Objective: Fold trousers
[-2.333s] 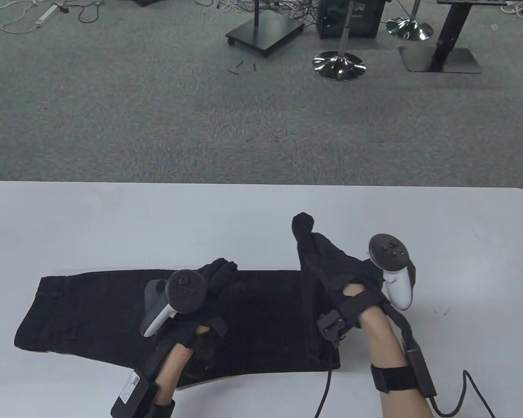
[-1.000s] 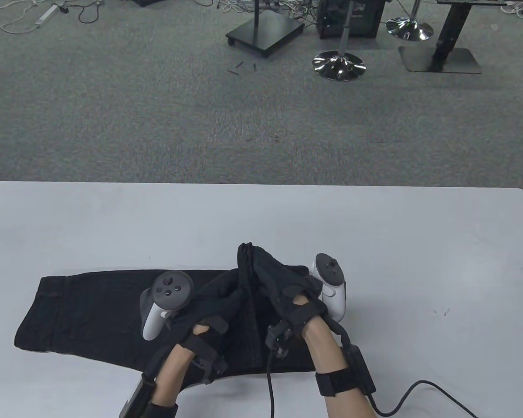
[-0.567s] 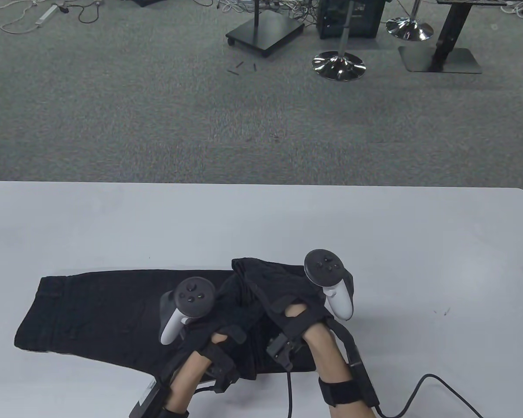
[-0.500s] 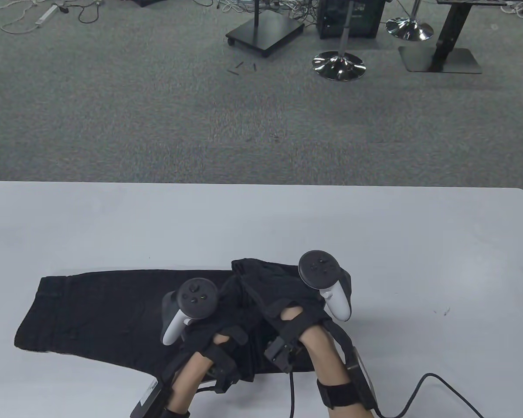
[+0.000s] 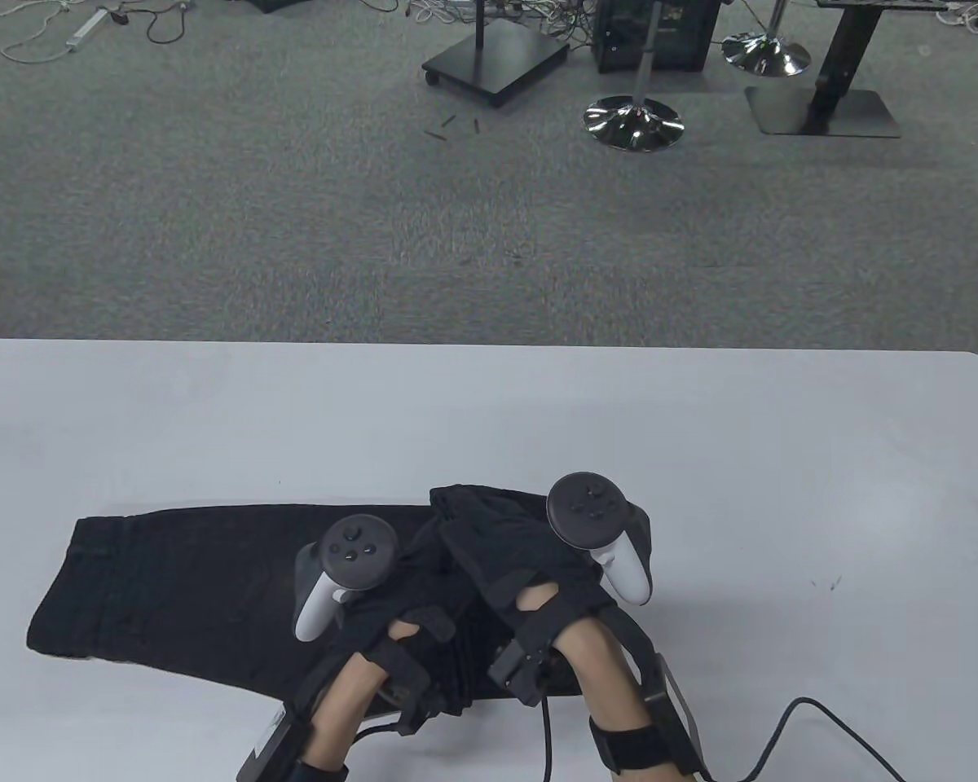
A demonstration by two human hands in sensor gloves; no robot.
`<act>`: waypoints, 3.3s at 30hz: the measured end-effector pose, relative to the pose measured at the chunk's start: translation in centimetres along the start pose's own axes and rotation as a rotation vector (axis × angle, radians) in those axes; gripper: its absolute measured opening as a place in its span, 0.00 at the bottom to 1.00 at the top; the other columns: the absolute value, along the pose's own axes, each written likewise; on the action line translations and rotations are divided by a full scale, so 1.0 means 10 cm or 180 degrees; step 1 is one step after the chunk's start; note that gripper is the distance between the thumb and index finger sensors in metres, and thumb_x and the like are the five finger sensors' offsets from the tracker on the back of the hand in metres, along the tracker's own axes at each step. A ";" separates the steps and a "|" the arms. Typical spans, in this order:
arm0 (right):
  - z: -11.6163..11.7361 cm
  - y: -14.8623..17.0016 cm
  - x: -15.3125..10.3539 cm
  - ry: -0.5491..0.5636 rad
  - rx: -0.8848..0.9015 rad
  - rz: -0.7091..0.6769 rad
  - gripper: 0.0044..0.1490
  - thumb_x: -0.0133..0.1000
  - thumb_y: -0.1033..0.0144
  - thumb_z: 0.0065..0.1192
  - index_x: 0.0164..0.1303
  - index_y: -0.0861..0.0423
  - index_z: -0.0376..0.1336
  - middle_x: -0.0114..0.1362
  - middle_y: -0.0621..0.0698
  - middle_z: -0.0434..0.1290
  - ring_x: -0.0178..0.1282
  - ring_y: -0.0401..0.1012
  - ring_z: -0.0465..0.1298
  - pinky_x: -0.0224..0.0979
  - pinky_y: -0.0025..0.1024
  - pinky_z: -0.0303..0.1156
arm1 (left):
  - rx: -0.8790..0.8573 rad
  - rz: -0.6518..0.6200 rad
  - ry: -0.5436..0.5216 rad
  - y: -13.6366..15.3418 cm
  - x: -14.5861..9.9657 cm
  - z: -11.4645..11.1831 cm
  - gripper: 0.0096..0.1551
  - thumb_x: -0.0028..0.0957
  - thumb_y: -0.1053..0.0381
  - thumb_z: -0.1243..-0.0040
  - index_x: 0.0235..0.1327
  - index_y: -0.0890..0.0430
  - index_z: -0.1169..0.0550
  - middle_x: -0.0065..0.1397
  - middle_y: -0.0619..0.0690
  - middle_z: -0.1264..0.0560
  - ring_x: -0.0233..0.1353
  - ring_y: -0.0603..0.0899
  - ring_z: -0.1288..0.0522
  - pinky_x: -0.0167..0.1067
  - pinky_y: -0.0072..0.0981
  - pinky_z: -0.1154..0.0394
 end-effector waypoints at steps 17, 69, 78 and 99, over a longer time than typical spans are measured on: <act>-0.42 0.26 -0.03 0.0387 0.0419 0.0102 0.42 0.60 0.39 0.50 0.80 0.49 0.49 0.86 0.56 0.49 0.84 0.60 0.53 0.79 0.65 0.51 | 0.0554 -0.0244 -0.1039 -0.54 -0.56 0.88 0.38 0.62 0.55 0.45 0.86 0.53 0.41 0.84 0.54 0.40 0.85 0.67 0.35 0.77 0.65 0.34; -0.22 0.45 0.14 0.0052 0.0209 0.0346 0.43 0.60 0.38 0.50 0.80 0.50 0.49 0.86 0.56 0.47 0.83 0.60 0.55 0.78 0.65 0.52 | 0.2466 0.3283 -0.1492 1.55 -1.17 2.60 0.45 0.58 0.39 0.39 0.86 0.44 0.44 0.86 0.45 0.41 0.87 0.61 0.37 0.80 0.63 0.37; -0.12 0.42 0.17 -0.0017 0.0085 0.0335 0.43 0.60 0.38 0.50 0.80 0.50 0.48 0.86 0.56 0.47 0.83 0.60 0.55 0.78 0.65 0.53 | 0.2180 0.2315 -0.1474 0.84 -0.70 2.20 0.47 0.57 0.30 0.45 0.87 0.42 0.46 0.89 0.43 0.47 0.90 0.61 0.43 0.82 0.64 0.41; 0.08 0.68 0.32 -0.0008 -0.0166 0.0701 0.44 0.60 0.38 0.50 0.80 0.50 0.48 0.86 0.55 0.49 0.83 0.59 0.56 0.78 0.64 0.53 | 0.1760 0.1040 -0.1123 0.51 -0.08 0.76 0.46 0.59 0.27 0.47 0.87 0.42 0.45 0.89 0.42 0.50 0.90 0.61 0.45 0.83 0.64 0.43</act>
Point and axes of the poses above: the tracker on the back of each hand, its own y axis roughly to the little-finger side, its own x axis roughly from the wrist to the fingertips, z = x × y, the point moved 1 cm from there along x, roughly from the wrist to the fingertips
